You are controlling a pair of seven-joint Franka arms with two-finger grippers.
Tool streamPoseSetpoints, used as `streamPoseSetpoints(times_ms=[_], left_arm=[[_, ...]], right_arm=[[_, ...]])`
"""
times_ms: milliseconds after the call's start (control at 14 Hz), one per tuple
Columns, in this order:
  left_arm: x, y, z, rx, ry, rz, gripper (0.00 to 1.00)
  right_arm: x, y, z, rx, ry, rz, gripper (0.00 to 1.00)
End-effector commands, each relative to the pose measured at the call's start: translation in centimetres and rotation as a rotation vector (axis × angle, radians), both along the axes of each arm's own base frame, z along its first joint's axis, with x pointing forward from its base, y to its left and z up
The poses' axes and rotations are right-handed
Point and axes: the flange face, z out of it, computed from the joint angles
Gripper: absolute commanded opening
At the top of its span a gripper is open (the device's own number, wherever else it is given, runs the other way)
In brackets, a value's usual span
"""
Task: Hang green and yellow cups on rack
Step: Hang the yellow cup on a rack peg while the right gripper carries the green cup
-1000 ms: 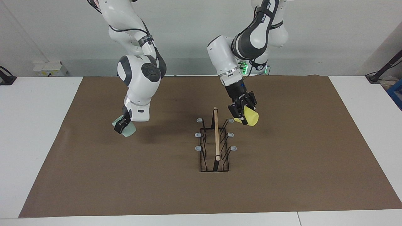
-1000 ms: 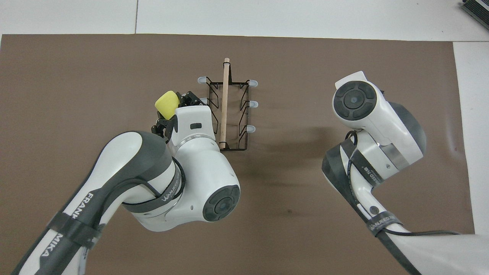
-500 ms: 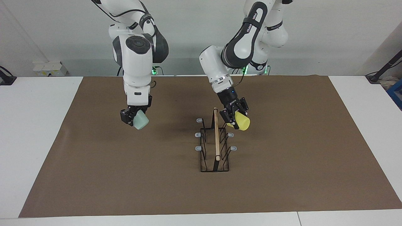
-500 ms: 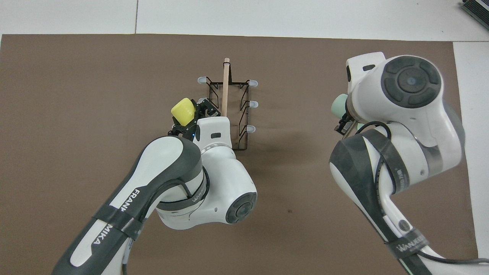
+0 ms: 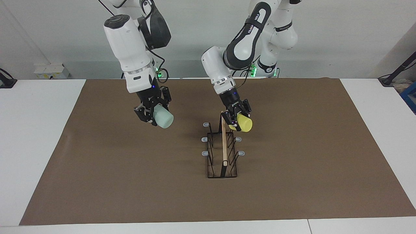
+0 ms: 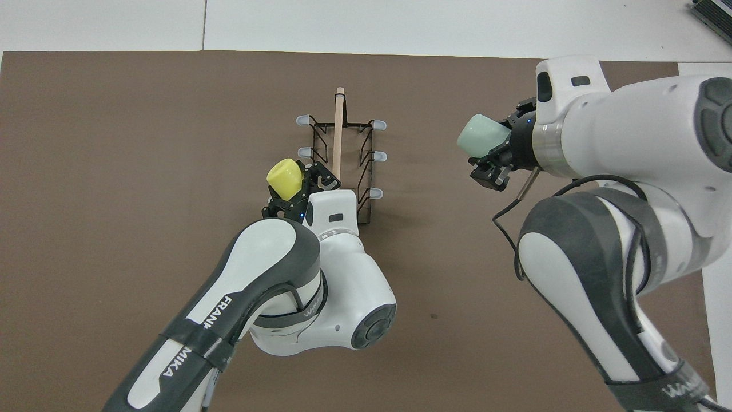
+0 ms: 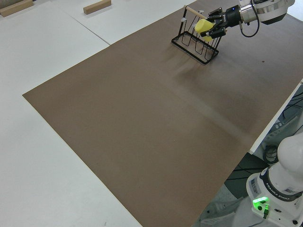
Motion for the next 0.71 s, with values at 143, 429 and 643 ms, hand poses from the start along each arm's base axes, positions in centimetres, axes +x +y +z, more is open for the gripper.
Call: streamPoseSetpoints(times_ms=[143, 429, 643], left_arm=[[-1.8, -0.2, 0.2, 0.002, -0.005, -0.014, 1.00], [-1.3, -0.1, 1.4, 0.007, -0.011, -0.026, 1.00], [0.5, 2.5, 4.4, 0.067, 0.033, -0.068, 1.00]], right_arm=[[-1.2, -3.3, -0.4, 0.266, -0.015, 0.141, 0.00], [-3.1, -4.2, -1.3, 0.493, -0.051, 0.187, 0.00], [-5.3, -5.4, -2.6, 0.642, -0.095, 0.175, 0.00]])
